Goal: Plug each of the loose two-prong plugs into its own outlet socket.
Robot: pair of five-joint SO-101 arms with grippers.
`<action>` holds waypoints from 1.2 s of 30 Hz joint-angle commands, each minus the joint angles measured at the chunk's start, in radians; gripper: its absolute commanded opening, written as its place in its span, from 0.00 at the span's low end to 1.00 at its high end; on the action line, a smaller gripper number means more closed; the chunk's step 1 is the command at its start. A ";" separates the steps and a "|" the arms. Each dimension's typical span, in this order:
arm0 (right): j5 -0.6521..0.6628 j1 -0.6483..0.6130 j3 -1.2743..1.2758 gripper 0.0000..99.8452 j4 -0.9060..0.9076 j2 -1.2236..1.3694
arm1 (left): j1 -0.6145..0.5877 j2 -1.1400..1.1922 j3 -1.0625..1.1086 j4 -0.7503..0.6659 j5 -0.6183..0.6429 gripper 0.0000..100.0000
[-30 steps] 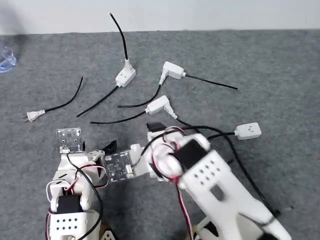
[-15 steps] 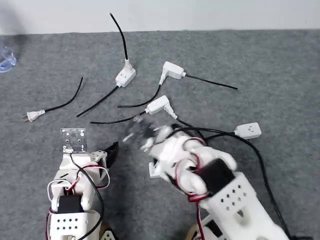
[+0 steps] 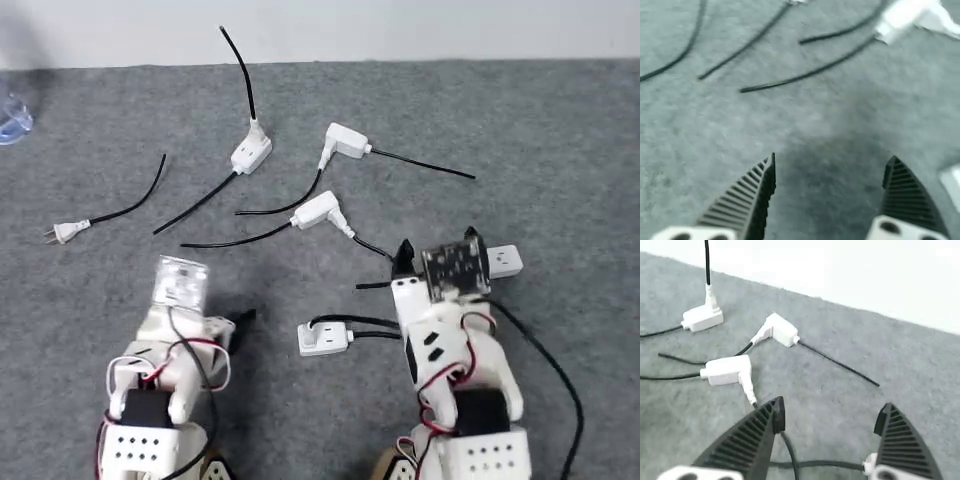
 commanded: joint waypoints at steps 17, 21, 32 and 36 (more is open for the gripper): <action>0.006 -0.008 0.241 0.27 -0.186 -0.197 | 0.318 0.002 -0.077 0.015 -0.394 0.33; 0.025 -0.010 0.265 0.27 -0.216 -0.197 | 0.381 0.003 -0.182 0.146 -0.428 0.33; 0.029 -0.035 0.272 0.27 -0.211 -0.196 | 0.391 0.595 -0.409 -0.006 -0.479 0.33; 0.029 -0.035 0.272 0.27 -0.217 -0.182 | 0.425 0.864 -0.487 -0.058 -0.546 0.33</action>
